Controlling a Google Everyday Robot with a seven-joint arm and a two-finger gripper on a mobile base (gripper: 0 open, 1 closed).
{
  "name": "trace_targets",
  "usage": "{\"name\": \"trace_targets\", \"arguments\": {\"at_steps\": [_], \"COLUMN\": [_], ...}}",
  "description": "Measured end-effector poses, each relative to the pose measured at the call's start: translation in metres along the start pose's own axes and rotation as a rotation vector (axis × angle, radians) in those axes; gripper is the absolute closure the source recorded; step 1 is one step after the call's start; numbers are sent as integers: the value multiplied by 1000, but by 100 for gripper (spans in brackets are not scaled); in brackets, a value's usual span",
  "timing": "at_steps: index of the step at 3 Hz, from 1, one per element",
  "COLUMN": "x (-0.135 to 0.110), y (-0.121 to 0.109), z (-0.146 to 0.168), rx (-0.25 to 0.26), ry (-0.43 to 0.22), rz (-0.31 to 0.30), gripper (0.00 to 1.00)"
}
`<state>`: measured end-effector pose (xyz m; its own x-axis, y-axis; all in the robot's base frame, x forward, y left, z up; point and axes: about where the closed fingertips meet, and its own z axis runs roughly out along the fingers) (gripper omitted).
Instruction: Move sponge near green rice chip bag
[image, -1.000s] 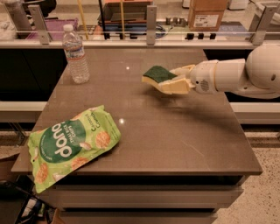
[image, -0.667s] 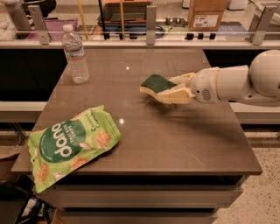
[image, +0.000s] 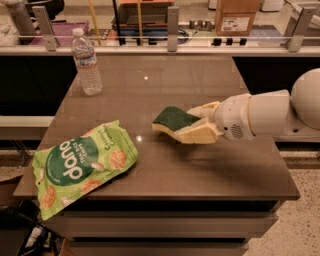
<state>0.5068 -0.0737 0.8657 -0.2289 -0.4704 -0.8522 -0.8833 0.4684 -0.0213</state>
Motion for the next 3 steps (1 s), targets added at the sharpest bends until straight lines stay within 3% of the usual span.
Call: {"name": "trace_targets", "arguments": {"at_steps": [1,2,3], "x": [10,23,21], "y": [30,37,38], "z": [-6,-6,-5], "rx": [-19,-50,-51], "ry": [14,12,13], "rz": [2,2,-2], "gripper": [100,100,82]}}
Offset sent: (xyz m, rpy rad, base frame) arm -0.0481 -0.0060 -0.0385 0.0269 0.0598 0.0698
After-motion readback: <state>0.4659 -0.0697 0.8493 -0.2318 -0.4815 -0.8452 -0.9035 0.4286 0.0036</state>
